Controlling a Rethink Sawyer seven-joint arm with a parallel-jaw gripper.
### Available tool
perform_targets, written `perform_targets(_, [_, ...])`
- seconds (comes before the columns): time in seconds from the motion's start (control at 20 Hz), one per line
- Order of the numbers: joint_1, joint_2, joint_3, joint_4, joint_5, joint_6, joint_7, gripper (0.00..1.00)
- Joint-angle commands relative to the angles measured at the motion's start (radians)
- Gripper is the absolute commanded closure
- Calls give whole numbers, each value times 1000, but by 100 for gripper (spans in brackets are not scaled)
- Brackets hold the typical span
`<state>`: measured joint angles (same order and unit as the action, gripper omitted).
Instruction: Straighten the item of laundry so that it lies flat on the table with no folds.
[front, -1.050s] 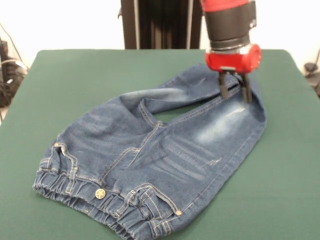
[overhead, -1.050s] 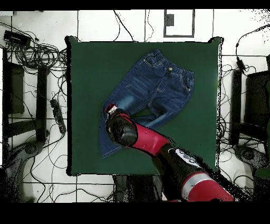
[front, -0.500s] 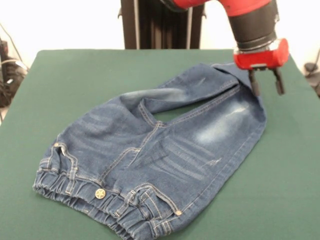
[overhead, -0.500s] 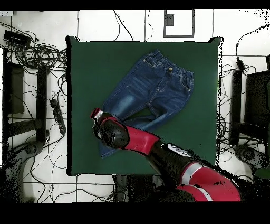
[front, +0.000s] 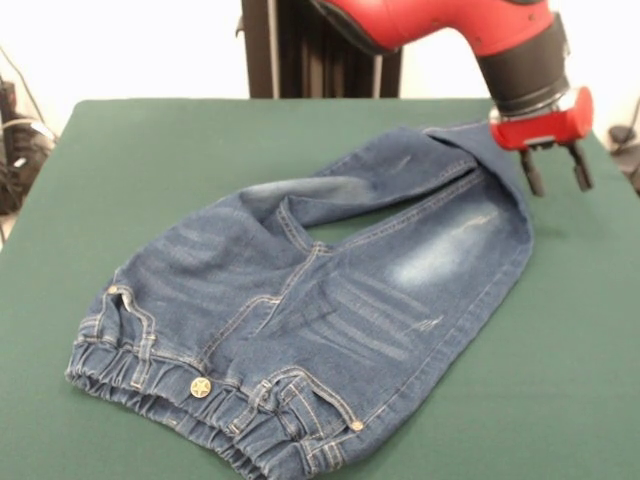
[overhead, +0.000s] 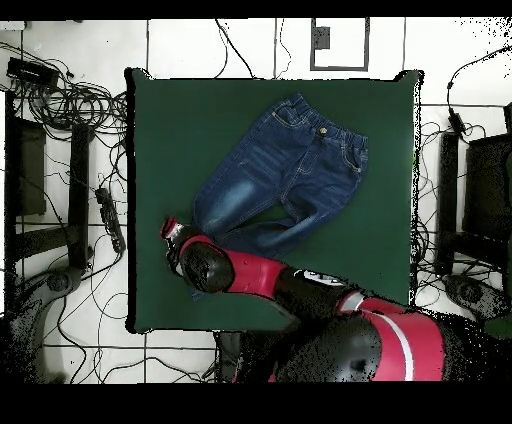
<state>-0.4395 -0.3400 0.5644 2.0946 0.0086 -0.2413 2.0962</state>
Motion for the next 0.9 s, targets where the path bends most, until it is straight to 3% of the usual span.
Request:
perform_targets(0.05, [-8,116,77,-41,-39,-72,182,0])
perform_targets(0.4, [-38,250,34,-160,-137,-77,122,0])
perform_targets(0.5, [-40,235,25,-151,-139,-67,127,0])
perform_targets(0.65, [-60,112,35,-84,-102,7,140,0])
perform_targets(0.9, [-90,22,48,-20,-89,71,143,0])
